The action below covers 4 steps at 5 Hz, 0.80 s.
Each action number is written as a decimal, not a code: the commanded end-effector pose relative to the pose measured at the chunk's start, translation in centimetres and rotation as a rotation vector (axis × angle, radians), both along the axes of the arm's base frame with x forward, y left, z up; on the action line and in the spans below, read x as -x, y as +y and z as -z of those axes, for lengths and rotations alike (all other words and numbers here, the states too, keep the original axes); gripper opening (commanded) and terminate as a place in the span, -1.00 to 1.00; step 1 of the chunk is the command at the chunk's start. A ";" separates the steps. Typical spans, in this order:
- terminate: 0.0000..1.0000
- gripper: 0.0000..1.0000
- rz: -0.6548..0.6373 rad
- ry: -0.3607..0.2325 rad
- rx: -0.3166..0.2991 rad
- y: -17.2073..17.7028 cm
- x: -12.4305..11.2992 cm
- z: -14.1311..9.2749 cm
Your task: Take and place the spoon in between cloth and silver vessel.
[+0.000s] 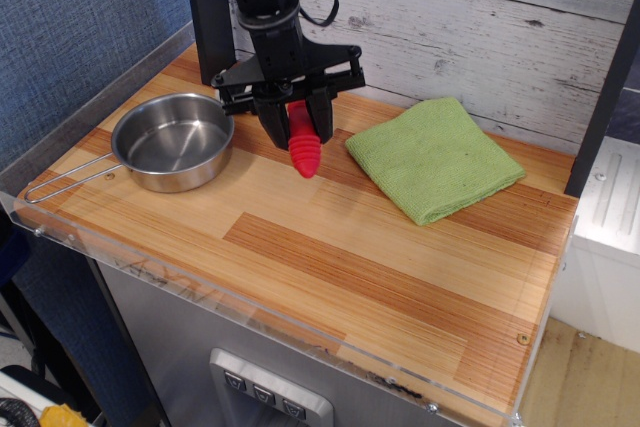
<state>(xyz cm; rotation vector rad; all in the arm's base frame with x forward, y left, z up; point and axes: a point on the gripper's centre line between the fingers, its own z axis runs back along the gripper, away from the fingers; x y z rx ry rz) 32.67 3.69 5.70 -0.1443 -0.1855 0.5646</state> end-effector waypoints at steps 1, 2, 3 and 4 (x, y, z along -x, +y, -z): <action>-1.00 -1.00 0.006 -0.015 -0.016 -0.6 -1.2 1.1; -1.00 -1.00 0.005 -0.016 -0.005 -0.9 -1.5 2.0; -1.00 -1.00 -0.002 -0.005 0.010 -1.1 -1.5 3.2; -1.00 -1.00 -0.008 0.002 0.010 -1.1 -1.7 3.7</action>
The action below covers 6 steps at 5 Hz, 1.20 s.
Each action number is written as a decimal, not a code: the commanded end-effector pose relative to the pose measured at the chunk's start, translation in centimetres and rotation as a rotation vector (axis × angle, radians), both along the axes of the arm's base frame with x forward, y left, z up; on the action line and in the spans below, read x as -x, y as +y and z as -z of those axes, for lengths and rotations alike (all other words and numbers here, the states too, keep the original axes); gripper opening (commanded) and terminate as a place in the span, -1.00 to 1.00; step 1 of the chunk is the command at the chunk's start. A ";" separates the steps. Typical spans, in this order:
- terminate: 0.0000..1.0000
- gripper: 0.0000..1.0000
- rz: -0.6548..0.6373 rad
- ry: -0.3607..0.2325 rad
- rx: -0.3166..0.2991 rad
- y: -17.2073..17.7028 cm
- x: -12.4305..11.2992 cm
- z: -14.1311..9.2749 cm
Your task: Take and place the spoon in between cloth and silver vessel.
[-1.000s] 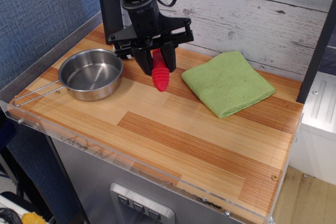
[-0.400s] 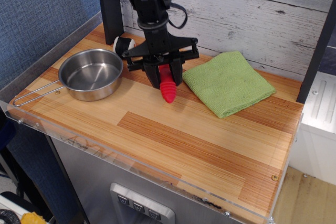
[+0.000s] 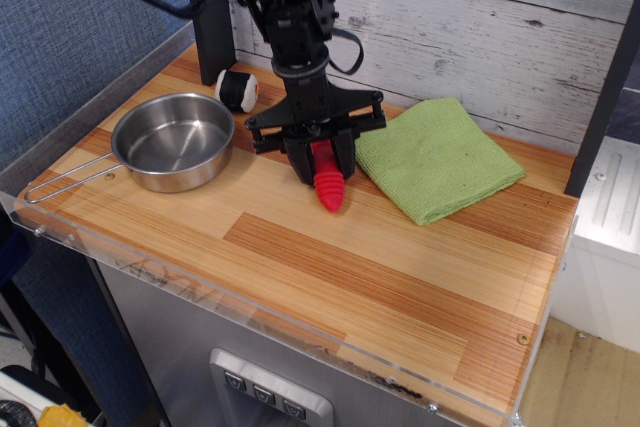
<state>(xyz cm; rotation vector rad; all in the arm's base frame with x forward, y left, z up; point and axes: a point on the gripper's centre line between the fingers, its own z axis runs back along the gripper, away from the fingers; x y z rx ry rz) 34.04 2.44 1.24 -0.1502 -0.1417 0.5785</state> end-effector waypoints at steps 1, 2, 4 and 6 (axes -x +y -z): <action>-1.00 1.00 0.006 -0.019 -0.031 0.3 -0.5 -1.0; -1.00 1.00 0.004 -0.024 -0.041 0.4 -0.4 -1.4; -1.00 1.00 0.015 -0.033 -0.029 -0.1 -0.3 -2.3; -1.00 1.00 0.013 -0.117 -0.020 -0.3 -0.6 -6.1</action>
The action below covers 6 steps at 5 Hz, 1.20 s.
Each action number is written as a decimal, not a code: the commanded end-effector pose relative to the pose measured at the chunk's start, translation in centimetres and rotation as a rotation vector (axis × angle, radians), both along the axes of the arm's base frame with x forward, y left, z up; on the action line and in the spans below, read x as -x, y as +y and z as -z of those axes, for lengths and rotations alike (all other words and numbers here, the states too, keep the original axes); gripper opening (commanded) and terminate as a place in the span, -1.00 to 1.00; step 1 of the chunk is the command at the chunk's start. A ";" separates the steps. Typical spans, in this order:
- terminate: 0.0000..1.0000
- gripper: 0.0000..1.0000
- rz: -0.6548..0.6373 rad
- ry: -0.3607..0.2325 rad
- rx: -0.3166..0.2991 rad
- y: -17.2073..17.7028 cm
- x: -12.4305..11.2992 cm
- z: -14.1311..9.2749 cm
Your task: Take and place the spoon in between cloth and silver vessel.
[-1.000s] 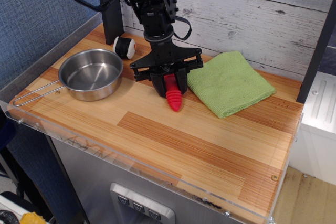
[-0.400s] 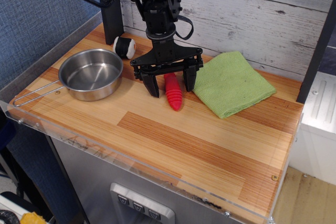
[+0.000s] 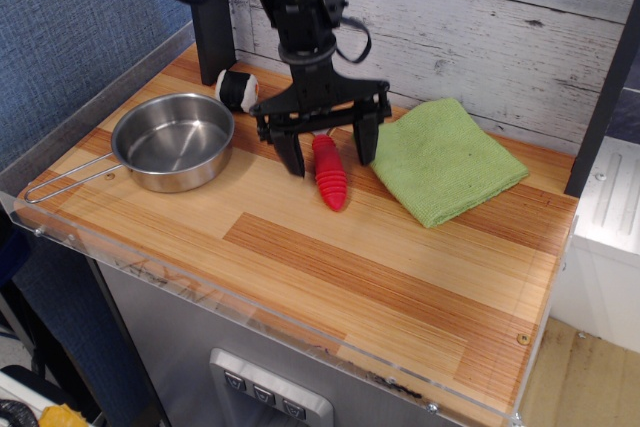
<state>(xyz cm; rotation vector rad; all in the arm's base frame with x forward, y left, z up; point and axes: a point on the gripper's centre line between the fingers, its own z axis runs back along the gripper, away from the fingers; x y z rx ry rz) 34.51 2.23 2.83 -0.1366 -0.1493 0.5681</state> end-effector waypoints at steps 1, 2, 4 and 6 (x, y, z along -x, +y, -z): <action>-1.00 1.00 0.016 -0.158 0.016 -0.8 0.3 -7.1; -1.00 1.00 0.033 -0.200 0.030 -1.6 2.0 -9.8; -1.00 1.00 0.088 -0.251 0.102 -2.3 5.7 -15.2; -1.00 1.00 0.088 -0.251 0.102 -2.3 5.7 -15.2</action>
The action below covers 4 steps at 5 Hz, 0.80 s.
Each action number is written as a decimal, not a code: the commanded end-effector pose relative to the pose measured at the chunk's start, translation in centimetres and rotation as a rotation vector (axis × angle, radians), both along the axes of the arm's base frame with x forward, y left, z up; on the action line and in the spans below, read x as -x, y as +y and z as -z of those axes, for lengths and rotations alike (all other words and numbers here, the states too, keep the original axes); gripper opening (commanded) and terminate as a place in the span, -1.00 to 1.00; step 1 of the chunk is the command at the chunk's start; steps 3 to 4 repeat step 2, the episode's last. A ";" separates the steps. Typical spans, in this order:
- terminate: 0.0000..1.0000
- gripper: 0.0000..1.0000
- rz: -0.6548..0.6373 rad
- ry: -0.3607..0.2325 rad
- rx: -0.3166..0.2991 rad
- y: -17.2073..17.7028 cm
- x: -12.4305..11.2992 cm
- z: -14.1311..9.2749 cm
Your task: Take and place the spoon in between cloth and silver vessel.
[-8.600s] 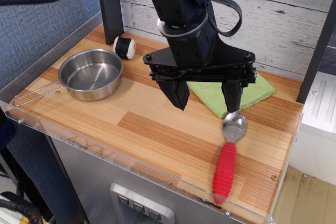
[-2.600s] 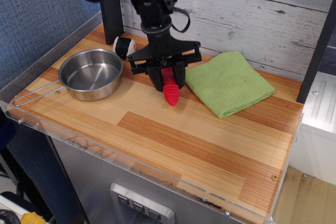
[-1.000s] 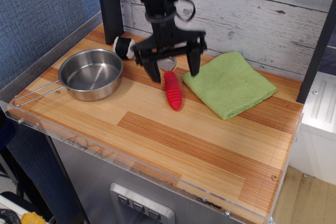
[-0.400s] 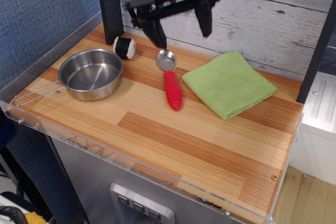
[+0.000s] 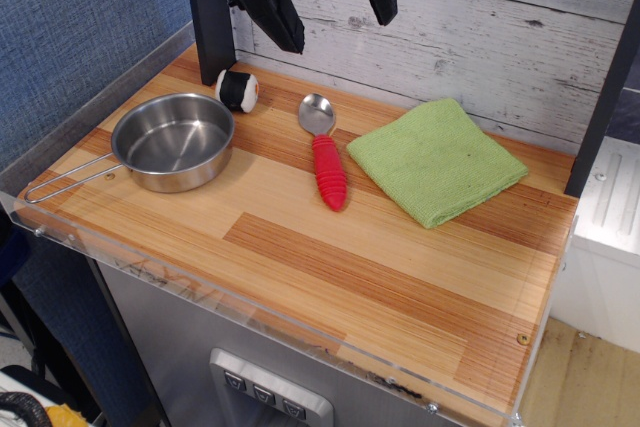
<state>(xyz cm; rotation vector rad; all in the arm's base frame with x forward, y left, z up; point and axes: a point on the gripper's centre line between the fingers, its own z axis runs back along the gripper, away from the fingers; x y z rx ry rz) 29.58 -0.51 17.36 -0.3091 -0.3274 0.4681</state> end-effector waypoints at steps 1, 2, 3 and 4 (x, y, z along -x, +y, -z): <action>-1.00 1.00 -0.006 -0.028 -0.002 0.5 0.8 -0.7; 1.00 1.00 -0.006 -0.028 -0.002 0.5 0.8 -0.7; 1.00 1.00 -0.006 -0.028 -0.002 0.5 0.8 -0.7; 1.00 1.00 -0.006 -0.028 -0.002 0.5 0.8 -0.7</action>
